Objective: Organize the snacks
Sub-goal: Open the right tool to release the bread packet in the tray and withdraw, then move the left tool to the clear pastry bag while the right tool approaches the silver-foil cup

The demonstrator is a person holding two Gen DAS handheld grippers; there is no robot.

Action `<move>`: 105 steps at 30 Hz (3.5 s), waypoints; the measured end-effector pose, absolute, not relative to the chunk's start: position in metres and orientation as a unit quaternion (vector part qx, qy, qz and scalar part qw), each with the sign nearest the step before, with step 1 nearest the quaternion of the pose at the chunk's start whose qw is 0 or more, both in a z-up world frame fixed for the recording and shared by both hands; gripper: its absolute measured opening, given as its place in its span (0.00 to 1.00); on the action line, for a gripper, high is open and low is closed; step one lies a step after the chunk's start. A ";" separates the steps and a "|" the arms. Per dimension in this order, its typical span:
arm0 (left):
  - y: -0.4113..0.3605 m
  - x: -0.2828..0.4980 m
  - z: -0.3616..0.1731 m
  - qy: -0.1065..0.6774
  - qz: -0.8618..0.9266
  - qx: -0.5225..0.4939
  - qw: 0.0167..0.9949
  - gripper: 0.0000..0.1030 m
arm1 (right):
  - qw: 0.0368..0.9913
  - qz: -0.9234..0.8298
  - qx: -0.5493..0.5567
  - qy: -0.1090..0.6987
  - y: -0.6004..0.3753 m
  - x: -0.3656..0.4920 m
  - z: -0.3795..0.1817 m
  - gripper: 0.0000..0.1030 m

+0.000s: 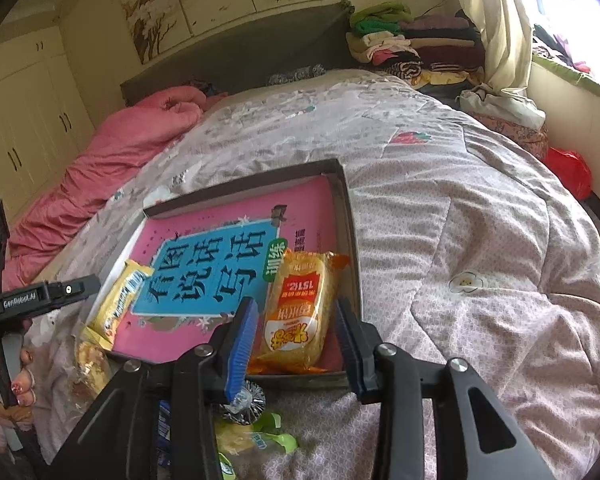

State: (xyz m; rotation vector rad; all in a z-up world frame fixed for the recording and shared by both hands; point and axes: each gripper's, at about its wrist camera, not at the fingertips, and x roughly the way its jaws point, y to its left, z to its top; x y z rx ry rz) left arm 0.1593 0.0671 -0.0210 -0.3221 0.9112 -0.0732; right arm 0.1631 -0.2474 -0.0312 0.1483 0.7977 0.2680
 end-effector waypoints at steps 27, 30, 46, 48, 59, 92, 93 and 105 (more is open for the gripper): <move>0.072 0.113 -0.006 0.444 -0.034 -0.134 0.885 0.70 | 0.918 0.152 0.109 0.350 -0.263 0.135 -0.004 0.56; 0.071 0.110 -0.006 0.445 -0.034 -0.133 0.885 0.70 | 0.916 0.155 0.109 0.354 -0.262 0.132 -0.005 0.56; 0.059 0.092 -0.010 0.459 -0.040 -0.110 0.881 0.73 | 0.908 0.176 0.105 0.366 -0.248 0.115 -0.006 0.60; 0.057 0.091 -0.013 0.467 -0.045 -0.111 0.876 0.73 | 0.906 0.179 0.103 0.369 -0.247 0.114 -0.007 0.60; 0.040 0.080 -0.027 0.493 -0.070 -0.098 0.861 0.74 | 0.900 0.185 0.101 0.381 -0.242 0.109 -0.011 0.64; 0.021 0.079 -0.045 0.500 -0.068 -0.061 0.861 0.74 | 0.857 0.166 0.149 0.464 -0.248 0.135 -0.058 0.42; 0.020 0.079 -0.046 0.500 -0.067 -0.060 0.862 0.73 | 0.858 0.168 0.138 0.465 -0.244 0.134 -0.058 0.41; 0.027 0.085 -0.057 0.508 -0.062 -0.076 0.856 0.59 | 0.863 0.181 0.103 0.459 -0.224 0.138 -0.062 0.27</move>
